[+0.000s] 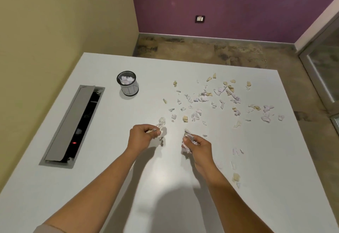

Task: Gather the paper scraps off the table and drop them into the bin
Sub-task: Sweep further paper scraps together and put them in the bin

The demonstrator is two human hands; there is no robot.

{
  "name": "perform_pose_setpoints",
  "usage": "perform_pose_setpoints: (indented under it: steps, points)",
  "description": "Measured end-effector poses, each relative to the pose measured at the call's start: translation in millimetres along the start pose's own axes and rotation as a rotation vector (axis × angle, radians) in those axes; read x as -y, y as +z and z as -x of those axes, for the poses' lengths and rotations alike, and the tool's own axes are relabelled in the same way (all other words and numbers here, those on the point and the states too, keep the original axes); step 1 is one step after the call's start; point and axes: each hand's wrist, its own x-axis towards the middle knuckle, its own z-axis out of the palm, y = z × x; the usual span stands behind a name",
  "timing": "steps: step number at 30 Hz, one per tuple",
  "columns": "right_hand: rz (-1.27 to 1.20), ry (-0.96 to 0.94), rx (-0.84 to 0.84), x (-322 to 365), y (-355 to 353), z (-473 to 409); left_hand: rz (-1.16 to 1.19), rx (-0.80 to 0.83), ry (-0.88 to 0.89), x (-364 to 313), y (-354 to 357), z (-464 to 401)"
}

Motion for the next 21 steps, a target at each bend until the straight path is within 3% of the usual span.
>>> perform_pose_setpoints:
  steps: [12, 21]
  points:
    - [-0.039, -0.006, 0.059, 19.7, 94.3, -39.2, -0.007, -0.163, 0.068, -43.7, -94.9, -120.3]
    - [0.003, 0.033, 0.092, 9.7, 114.6, -64.9, -0.207, -0.247, -0.027, -72.8, -119.6, -211.1]
